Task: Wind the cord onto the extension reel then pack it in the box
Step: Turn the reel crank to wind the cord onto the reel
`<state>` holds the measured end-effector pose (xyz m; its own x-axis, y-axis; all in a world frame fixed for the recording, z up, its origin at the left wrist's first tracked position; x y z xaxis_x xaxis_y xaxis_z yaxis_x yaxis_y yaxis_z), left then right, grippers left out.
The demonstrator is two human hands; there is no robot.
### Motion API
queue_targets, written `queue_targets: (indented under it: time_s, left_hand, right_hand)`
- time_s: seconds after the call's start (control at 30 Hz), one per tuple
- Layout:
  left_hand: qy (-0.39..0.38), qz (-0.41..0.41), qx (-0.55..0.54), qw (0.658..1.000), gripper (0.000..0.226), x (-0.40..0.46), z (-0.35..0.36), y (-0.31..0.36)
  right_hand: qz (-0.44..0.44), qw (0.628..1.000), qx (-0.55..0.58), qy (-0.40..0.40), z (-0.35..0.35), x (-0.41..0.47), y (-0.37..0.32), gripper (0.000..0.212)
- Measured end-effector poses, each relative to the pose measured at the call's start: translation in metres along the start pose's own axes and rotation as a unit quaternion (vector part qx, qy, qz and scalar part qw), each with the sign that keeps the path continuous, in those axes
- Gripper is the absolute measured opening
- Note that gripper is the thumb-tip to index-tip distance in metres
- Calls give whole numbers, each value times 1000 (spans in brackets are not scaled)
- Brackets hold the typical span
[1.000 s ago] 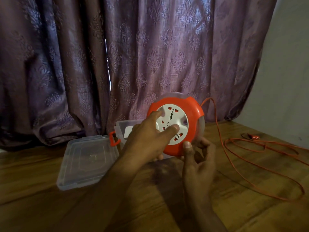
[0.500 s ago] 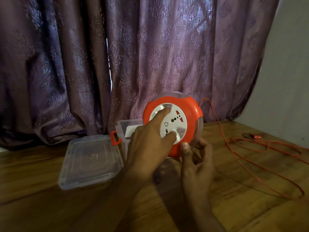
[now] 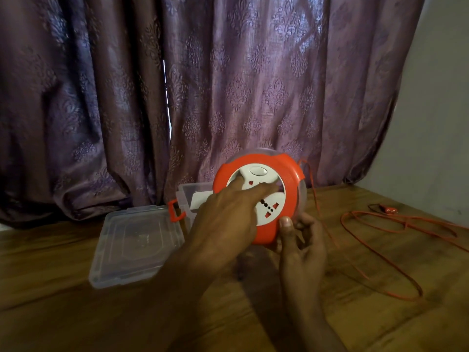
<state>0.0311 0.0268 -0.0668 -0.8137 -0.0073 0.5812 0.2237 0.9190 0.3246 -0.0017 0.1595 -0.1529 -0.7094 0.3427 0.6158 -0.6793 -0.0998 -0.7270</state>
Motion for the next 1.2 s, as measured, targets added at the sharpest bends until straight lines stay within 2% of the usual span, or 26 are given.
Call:
queue_targets:
  time_s: [0.1, 0.17, 0.2, 0.27, 0.33, 0.4, 0.47, 0.57, 0.67, 0.7, 0.93, 1.07, 1.2]
  left_hand:
    - [74, 11, -83, 994, 51, 0, -22, 1]
    - [125, -39, -122, 984, 38, -1, -34, -3]
    - [122, -69, -143, 980, 32, -1, -35, -7]
    - [64, -119, -183, 974, 31, 0, -26, -11]
    - [-7, -146, -176, 974, 47, -1, -14, -11]
    - [-40, -158, -141, 977, 63, -2, -4, -11]
    - [-57, -174, -153, 971, 72, -1, 3, -12]
    - [-78, -198, -262, 941, 79, -1, 12, -14]
    - [-42, -226, -367, 901, 68, -4, 14, -15]
    - [-26, -229, -375, 898, 64, -5, 14, -16]
    - [50, -138, -163, 976, 66, -3, -11, -14]
    - [72, -96, -104, 987, 67, -4, -21, -4]
    - [113, -90, -82, 986, 65, -5, -26, -1]
  right_hand:
    - [5, 1000, 6, 20, -4, 3, 3, 14]
    - [7, 1000, 4, 30, -6, 3, 5, 15]
    - [8, 999, 1, 34, -7, 3, 6, 19]
    - [4, 999, -7, 41, -8, 2, 5, 28]
    - [-12, 999, -18, 44, -8, 1, 1, 32]
    - [-29, 998, -33, 33, -6, 0, -4, 33]
    - [-42, 998, -49, 21, -3, -2, -7, 34]
    - [-45, 997, -62, 12, -2, -5, -9, 35]
    - [-39, 997, -60, 8, -2, -6, -7, 37]
    - [-39, 997, -59, 5, -2, -6, -7, 37]
    - [-58, 998, -35, -9, 1, -6, -7, 28]
    - [-20, 1000, -22, -9, 3, -9, -4, 26]
    - [-41, 998, -40, -11, 5, -12, -11, 33]
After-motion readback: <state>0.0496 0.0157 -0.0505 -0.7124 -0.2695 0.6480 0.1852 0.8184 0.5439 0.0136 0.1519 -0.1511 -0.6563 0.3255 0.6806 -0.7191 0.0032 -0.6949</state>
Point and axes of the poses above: each hand's wrist, its own x-axis towards the middle knuckle, its own z-axis out of the palm, y = z × x, the point moved 6 cm from there along x, towards the middle knuckle, and after that the axes turned 5 degrees about -z, right-handed, at the moved point
